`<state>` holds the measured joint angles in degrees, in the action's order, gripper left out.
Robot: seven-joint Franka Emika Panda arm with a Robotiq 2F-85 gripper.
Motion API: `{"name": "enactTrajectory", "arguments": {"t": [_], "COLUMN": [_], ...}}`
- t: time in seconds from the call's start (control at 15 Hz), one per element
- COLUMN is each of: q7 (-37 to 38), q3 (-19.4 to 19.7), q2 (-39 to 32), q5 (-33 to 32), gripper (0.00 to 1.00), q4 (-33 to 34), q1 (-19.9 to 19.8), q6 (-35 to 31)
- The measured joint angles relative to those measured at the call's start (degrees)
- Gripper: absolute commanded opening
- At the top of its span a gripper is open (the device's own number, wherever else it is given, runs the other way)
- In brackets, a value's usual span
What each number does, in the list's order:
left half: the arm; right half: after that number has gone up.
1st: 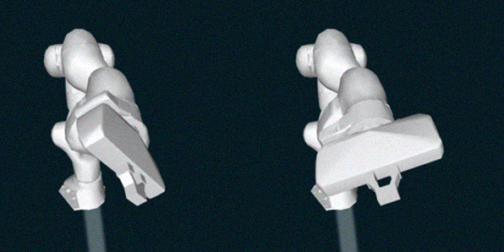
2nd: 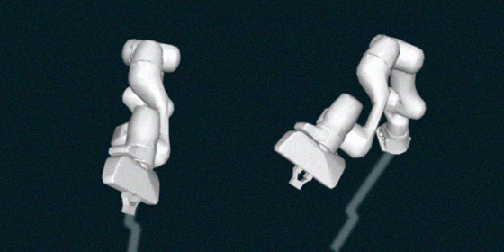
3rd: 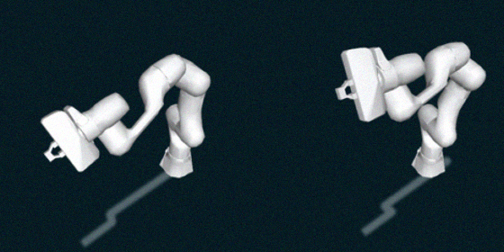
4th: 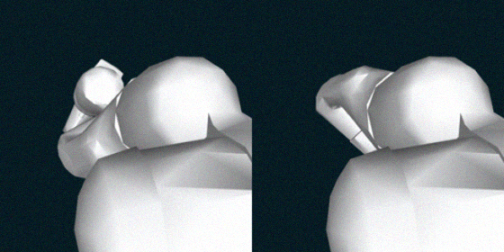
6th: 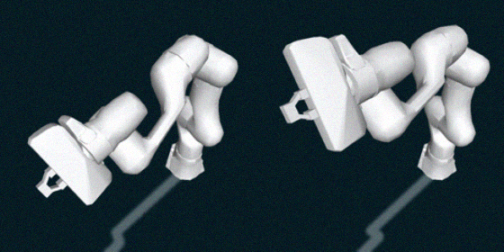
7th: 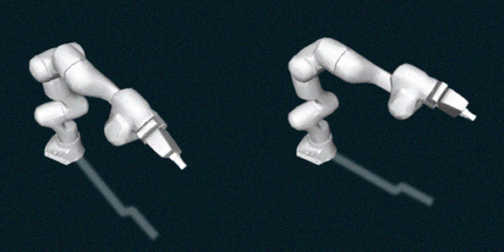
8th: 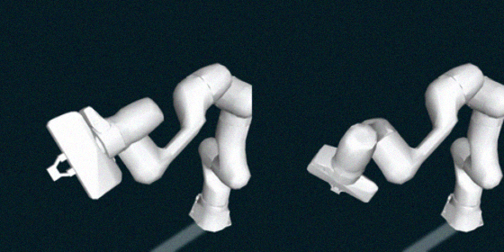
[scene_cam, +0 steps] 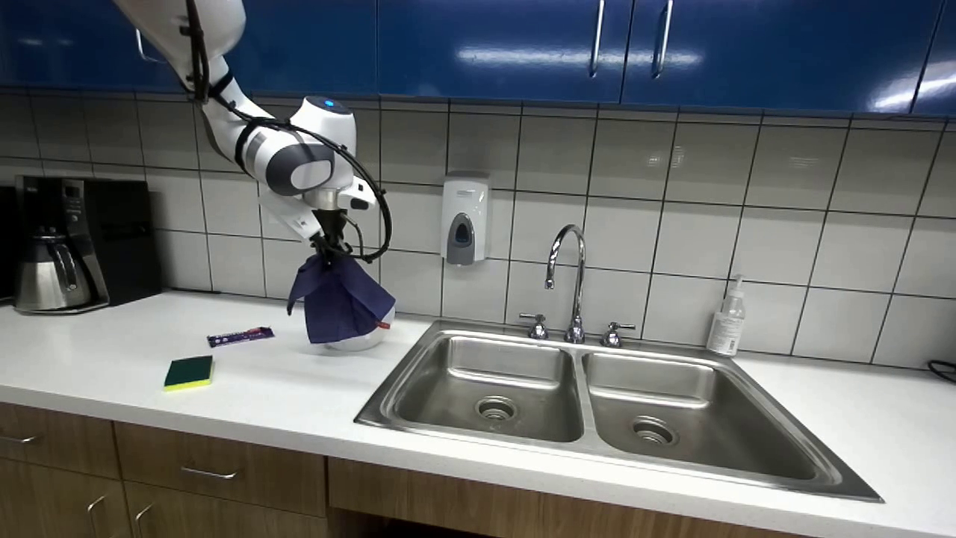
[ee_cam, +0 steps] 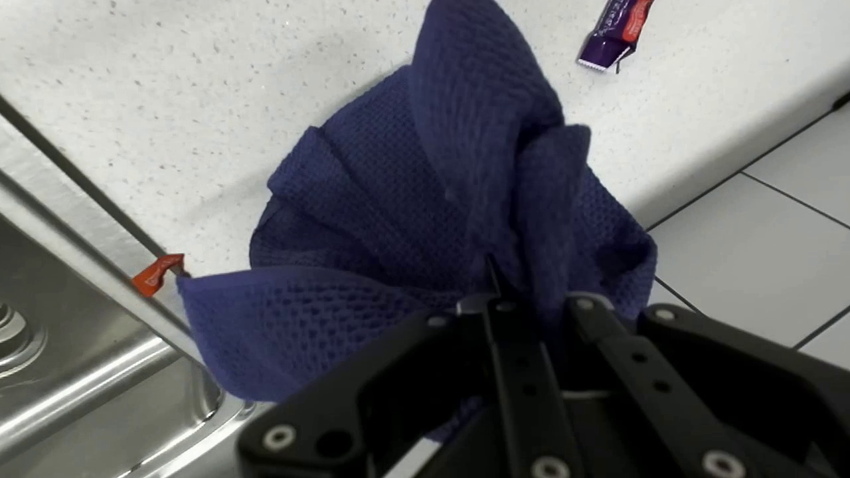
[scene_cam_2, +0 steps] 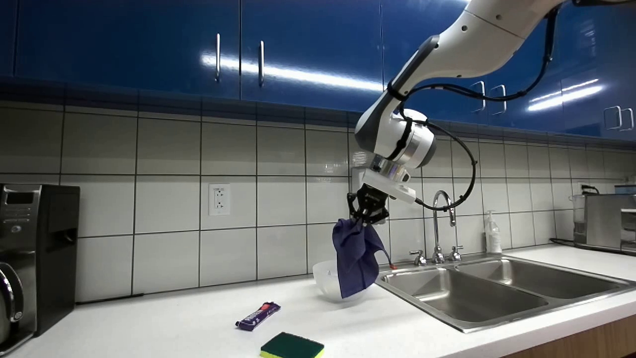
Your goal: Put the blue towel inside the plastic bowl
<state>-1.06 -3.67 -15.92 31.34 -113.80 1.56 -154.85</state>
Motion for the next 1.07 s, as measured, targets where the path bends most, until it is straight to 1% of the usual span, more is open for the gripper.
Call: {"name": "enactTrajectory", "arguments": {"t": [0.4,0.67,0.87,1.07], "q7": [0.0,0.0,0.6,2.5], "q3": [-2.5,-3.4,-3.6,-3.6], "q2": [-6.6,-11.0,-14.1,-17.6], "q5": [0.4,0.0,-1.4,-4.1], "gripper": [0.02,0.02,0.02,0.02], "q4": [4.0,7.1,9.7,12.5], "q1": [-0.8,-0.9,-0.9,-0.9], "q6": [-6.1,-8.6,-9.8,-10.8]}}
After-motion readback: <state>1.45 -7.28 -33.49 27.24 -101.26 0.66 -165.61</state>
